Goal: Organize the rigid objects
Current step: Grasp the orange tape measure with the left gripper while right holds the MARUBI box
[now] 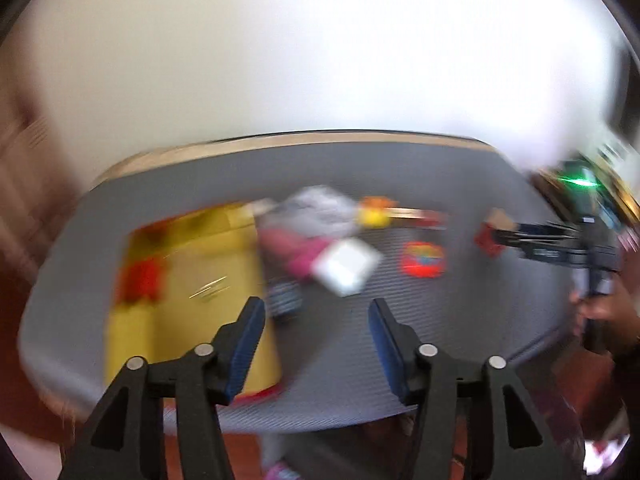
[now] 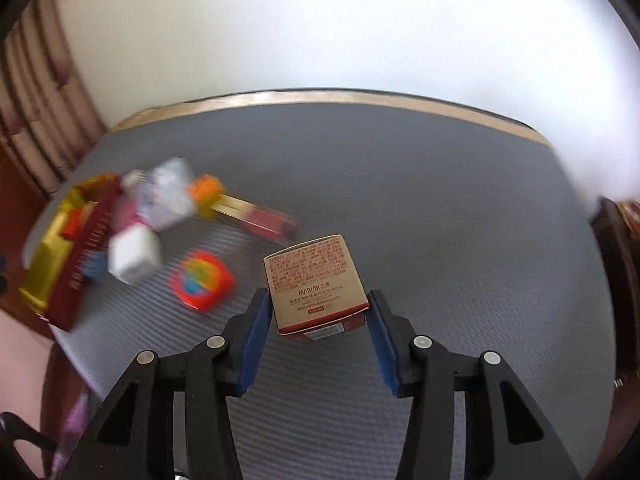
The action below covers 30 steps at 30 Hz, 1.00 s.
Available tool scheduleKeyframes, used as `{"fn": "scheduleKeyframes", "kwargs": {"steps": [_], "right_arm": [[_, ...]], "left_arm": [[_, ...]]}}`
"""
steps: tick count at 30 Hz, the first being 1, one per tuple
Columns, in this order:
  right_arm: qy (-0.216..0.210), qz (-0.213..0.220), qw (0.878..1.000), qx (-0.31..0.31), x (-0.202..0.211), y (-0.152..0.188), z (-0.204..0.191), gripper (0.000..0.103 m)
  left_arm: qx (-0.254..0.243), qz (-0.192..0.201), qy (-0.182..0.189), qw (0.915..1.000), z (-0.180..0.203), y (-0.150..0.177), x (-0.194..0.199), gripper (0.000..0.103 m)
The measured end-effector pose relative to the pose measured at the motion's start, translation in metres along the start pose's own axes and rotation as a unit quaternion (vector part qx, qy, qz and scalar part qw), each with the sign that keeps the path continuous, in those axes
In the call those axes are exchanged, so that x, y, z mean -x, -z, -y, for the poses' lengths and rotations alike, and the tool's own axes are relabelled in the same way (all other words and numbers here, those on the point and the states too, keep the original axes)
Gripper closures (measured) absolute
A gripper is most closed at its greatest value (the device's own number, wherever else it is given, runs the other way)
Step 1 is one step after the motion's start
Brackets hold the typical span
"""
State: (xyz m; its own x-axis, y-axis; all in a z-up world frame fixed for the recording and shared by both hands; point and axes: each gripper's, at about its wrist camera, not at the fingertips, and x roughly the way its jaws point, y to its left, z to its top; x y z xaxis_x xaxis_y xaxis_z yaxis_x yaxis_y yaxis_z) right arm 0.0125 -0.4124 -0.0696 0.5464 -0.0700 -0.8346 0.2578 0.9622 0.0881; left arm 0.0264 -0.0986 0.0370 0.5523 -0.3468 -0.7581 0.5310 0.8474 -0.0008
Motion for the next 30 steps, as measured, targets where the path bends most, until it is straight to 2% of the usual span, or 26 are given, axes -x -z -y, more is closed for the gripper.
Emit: {"fn": "scheduleKeyframes", "kwargs": {"steps": [4,7,11,13,16,25,29,30], "right_arm": [[0.023,0.013,1.000,-0.013,0.001,0.016,0.021,0.058],[0.027,0.029,0.999,-0.015,0.003,0.022,0.025,0.058],[0.018,0.042,0.999,-0.028,-0.001,0.030,0.031,0.058],[0.012,0.046,0.998,-0.034,-0.002,0.031,0.033,0.058],[0.002,0.049,0.998,-0.039,-0.001,0.033,0.036,0.057],[-0.016,0.048,0.998,-0.049,-0.002,0.033,0.042,0.056],[-0.018,0.046,0.998,-0.046,-0.003,0.033,0.042,0.056],[-0.018,0.045,0.998,-0.045,-0.004,0.033,0.042,0.056]], "left_arm": [[-0.066,-0.030,0.061,0.9955,0.054,-0.030,-0.045,0.046],[-0.077,-0.062,0.086,0.9914,0.072,-0.048,-0.082,0.046],[-0.084,-0.109,0.073,0.9878,0.086,-0.065,-0.130,0.046],[-0.088,-0.119,0.048,0.9878,0.088,-0.069,-0.145,0.046],[-0.096,-0.148,0.057,0.9827,0.090,-0.071,-0.168,0.046],[-0.149,-0.188,0.065,0.9686,0.106,-0.062,-0.208,0.045],[-0.127,-0.180,0.085,0.9718,0.102,-0.062,-0.212,0.047],[-0.120,-0.174,0.085,0.9739,0.099,-0.062,-0.211,0.056]]}}
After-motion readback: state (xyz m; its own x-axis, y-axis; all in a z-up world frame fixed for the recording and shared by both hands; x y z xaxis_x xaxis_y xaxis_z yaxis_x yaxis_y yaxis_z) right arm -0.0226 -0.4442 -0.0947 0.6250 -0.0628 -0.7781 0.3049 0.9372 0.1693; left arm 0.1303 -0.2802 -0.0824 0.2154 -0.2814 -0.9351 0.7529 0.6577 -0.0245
